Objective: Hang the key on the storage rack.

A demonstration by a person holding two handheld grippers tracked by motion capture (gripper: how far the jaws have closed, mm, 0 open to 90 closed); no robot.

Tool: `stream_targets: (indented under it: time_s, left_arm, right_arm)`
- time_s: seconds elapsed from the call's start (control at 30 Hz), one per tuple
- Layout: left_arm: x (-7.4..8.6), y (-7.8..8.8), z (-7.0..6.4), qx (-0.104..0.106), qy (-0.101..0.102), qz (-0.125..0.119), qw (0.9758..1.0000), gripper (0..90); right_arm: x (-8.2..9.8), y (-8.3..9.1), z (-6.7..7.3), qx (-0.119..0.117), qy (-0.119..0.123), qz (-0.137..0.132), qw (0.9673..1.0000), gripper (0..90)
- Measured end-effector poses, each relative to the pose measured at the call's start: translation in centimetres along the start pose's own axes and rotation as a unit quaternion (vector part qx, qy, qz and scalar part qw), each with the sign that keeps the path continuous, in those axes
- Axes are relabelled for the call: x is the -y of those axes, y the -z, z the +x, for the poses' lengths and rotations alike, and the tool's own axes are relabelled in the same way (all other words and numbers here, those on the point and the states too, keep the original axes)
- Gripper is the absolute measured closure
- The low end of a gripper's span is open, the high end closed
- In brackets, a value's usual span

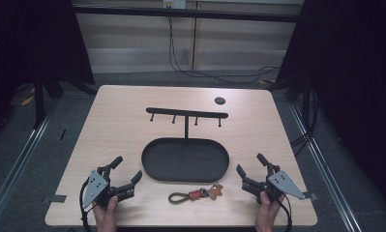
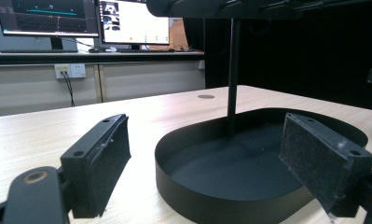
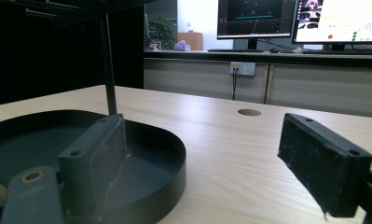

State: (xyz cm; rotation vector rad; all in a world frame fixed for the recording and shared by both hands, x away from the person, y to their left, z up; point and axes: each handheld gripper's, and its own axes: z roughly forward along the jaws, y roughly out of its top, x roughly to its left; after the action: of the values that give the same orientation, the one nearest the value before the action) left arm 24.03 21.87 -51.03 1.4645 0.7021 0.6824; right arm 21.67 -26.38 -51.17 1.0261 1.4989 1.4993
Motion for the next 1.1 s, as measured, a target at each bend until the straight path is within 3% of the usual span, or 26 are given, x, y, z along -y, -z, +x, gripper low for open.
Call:
stream_targets:
  time_s: [0.3,0.43,0.47,0.5,0.67,0.73,1.0,1.1]
  left_arm:
    - [0.0,0.0,0.0,0.000,0.002,0.002,1.0000,15.7]
    - [0.0,0.0,0.0,0.000,0.000,0.001,1.0000,15.7]
    - [0.0,0.0,0.0,0.000,0.000,0.001,1.0000,15.7]
    - [0.0,0.0,0.0,0.000,0.000,0.001,1.0000,15.7]
    - [0.0,0.0,0.0,0.000,0.000,0.001,1.0000,15.7]
    - [0.0,0.0,0.0,0.000,0.000,0.001,1.0000,15.7]
    - [0.0,0.0,0.0,0.000,-0.001,0.001,1.0000,15.7]
    - [0.0,0.0,0.0,0.000,-0.001,0.001,1.0000,15.7]
  right_arm:
    - [-0.2,-0.5,0.0,0.001,0.004,0.031,0.9995,12.7]
    - [-0.3,-0.5,-0.3,0.008,-0.020,0.033,0.9992,12.9]
    - [-0.3,-0.5,-0.4,0.009,-0.024,0.038,0.9990,13.2]
    - [-0.4,-0.9,-0.4,0.023,-0.032,0.065,0.9971,13.1]
    - [-0.5,-1.6,0.1,0.027,-0.026,0.084,0.9958,14.2]
    - [-0.6,-1.9,0.3,0.026,-0.019,0.105,0.9939,15.7]
    - [-1.4,-1.7,1.0,-0.022,-0.007,0.121,0.9923,17.3]
    - [-1.9,-1.7,1.2,-0.063,-0.015,0.142,0.9878,19.8]
